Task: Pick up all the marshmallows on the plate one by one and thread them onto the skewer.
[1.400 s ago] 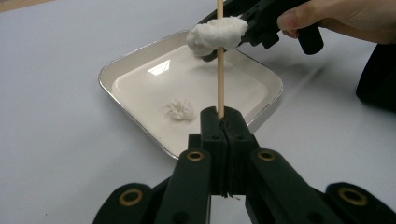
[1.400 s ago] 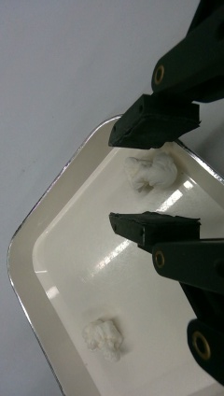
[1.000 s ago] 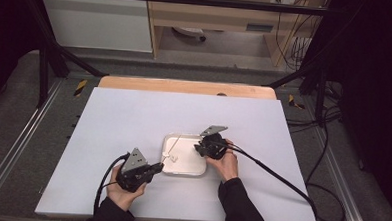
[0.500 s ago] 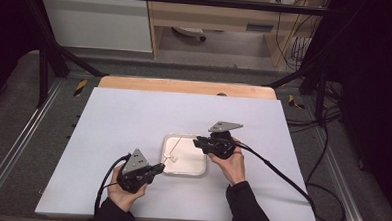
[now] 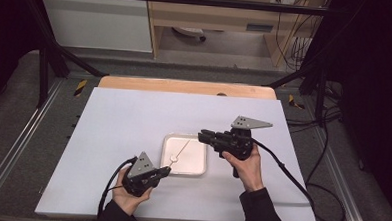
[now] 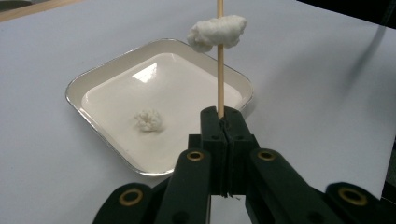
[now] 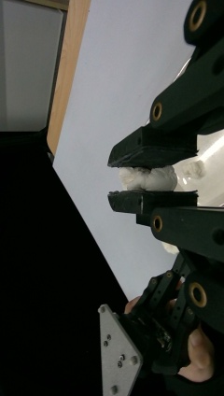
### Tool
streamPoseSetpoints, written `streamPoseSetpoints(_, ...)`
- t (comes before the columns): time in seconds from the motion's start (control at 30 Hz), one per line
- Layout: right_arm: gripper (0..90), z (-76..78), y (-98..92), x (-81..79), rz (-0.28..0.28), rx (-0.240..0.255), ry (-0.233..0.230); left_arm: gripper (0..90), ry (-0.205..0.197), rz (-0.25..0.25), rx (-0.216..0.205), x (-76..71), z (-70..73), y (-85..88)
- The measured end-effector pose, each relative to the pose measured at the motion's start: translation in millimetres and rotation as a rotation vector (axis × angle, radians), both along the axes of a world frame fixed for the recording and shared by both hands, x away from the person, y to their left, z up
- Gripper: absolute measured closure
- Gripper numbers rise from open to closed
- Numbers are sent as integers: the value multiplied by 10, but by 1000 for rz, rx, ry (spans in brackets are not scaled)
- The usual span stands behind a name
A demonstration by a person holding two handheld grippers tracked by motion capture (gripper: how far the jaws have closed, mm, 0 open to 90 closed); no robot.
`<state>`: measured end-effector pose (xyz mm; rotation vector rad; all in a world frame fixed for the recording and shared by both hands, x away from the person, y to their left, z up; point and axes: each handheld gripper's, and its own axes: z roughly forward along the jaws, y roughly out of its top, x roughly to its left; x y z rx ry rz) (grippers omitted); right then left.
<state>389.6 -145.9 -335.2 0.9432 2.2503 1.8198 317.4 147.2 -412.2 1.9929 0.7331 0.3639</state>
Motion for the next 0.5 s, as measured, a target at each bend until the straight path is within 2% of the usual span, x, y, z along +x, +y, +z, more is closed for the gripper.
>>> streamPoseSetpoints(0.2,769,4,39,23,25,35,24,888,-6,-18,5,-22,6,-25)
streamPoseSetpoints(0.5,769,-55,94,44,59,34,56,888,-12,-28,4,-32,13,-35)
